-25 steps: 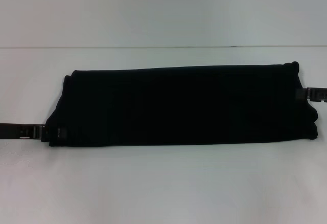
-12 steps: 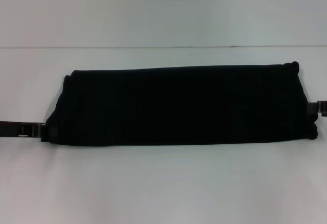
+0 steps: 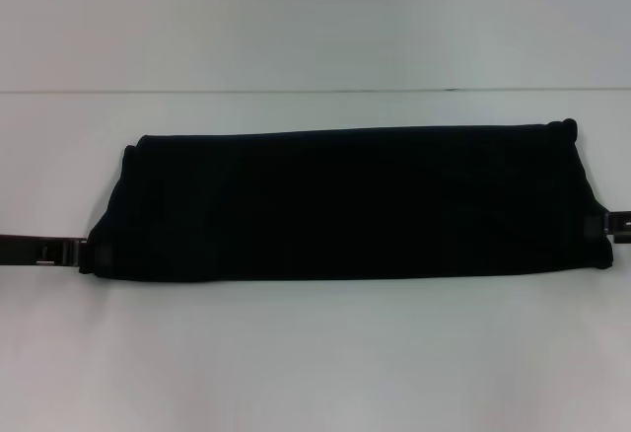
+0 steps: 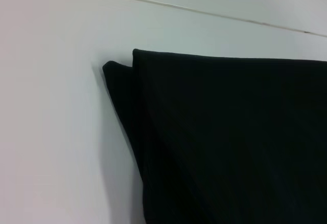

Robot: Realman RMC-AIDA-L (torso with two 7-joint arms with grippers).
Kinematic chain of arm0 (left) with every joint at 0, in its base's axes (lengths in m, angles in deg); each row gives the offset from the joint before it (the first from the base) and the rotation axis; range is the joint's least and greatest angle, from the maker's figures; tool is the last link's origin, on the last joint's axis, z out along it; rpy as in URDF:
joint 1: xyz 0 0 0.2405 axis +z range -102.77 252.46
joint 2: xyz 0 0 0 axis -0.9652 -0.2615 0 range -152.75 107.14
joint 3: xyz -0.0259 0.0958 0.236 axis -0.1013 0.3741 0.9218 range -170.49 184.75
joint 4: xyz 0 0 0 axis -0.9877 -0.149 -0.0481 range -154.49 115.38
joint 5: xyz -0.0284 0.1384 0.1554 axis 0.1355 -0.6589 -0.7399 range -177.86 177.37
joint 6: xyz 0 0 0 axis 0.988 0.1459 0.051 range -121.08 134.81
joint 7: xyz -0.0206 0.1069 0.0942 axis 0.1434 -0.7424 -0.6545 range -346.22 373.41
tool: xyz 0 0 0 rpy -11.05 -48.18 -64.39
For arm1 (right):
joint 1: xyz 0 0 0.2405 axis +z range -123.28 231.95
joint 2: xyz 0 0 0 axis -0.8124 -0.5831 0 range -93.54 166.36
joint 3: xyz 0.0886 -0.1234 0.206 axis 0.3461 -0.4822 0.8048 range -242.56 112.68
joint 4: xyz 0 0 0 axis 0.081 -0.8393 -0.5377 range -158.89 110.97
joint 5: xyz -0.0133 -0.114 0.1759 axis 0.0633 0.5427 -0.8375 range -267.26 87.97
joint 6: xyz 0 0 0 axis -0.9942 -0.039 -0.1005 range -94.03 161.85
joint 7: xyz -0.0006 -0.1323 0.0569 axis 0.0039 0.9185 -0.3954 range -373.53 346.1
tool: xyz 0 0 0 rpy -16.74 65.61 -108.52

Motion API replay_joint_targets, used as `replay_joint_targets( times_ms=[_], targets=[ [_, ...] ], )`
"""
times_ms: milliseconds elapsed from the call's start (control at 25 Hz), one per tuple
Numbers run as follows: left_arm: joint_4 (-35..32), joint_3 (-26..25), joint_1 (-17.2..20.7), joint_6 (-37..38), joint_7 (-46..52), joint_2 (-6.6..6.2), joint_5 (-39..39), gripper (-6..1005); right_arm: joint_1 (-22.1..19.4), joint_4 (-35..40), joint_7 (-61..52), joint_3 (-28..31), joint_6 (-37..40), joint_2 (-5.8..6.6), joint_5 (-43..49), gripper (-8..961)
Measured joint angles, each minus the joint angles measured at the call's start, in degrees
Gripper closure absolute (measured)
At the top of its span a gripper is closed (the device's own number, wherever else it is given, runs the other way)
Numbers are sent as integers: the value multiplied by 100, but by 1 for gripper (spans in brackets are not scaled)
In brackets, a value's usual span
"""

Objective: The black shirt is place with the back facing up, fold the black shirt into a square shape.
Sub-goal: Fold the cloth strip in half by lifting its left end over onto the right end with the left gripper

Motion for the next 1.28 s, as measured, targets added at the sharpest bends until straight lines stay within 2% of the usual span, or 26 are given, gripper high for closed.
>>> replay_joint_targets(
  times_ms=[320, 520, 1040, 1200, 1280],
  targets=[
    [-1, 0, -24, -9, -8, -4, 0, 1000, 235, -355, -82, -161, -587, -65, 4, 270],
    [-1, 0, -26, -11, -10, -7, 0, 1000, 191, -426, -71, -105, -731, -72, -100, 491],
    [-8, 0, -32, -64, -19, -9, -10, 999, 17, -400, 124, -34, -685, -68, -203, 790],
    [-40, 0, -18, -66, -59, -58, -42, 1000, -45, -390, 194, 98, -650, 2, -204, 921],
    [-45, -1, -6, -55, -70, -84, -80, 1000, -59, -403, 204, 109, -627, 26, -204, 944]
  ],
)
